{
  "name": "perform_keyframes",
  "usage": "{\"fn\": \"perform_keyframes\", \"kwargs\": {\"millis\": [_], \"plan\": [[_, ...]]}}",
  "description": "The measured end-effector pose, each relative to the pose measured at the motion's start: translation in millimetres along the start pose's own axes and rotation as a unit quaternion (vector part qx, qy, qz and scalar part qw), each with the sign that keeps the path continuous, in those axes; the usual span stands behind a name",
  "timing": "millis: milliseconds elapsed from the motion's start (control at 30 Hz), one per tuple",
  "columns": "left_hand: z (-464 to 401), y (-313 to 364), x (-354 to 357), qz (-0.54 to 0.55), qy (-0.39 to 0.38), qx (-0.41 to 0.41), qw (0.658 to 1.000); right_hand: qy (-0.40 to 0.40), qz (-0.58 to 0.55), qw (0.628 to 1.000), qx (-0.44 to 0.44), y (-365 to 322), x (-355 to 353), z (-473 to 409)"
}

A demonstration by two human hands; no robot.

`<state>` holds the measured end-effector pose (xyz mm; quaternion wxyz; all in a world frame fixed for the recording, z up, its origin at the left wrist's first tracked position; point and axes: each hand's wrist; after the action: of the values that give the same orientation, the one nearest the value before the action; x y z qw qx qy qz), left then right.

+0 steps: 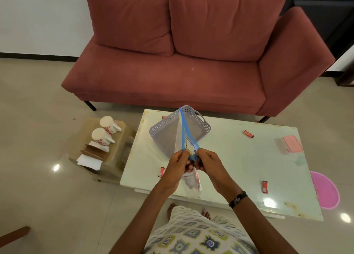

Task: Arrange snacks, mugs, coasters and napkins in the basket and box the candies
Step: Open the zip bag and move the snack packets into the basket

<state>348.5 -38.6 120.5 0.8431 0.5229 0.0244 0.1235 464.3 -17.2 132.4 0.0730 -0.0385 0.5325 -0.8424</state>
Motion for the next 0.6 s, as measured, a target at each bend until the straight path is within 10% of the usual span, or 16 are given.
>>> {"fn": "perform_keyframes", "kwargs": {"millis": [300, 600], "plan": [[3.1, 7.9, -5.6, -0.128, -0.087, 0.017, 0.988, -0.023, 0.308, 0.950, -0.053, -10.0, -9.4, -33.5], [-11.7, 11.0, -13.8, -0.403, 0.008, 0.021, 0.915, 0.008, 0.411, 0.895, -0.171, 1.6, -3.2, -26.2]]}}
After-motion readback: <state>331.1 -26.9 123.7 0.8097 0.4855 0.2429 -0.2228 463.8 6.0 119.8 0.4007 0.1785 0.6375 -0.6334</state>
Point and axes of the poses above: each hand's wrist, its own z-axis away from the middle knuckle, its own x-axis out of the palm, y = z × x, and after that the axes turned 7 degrees about y, right-handed
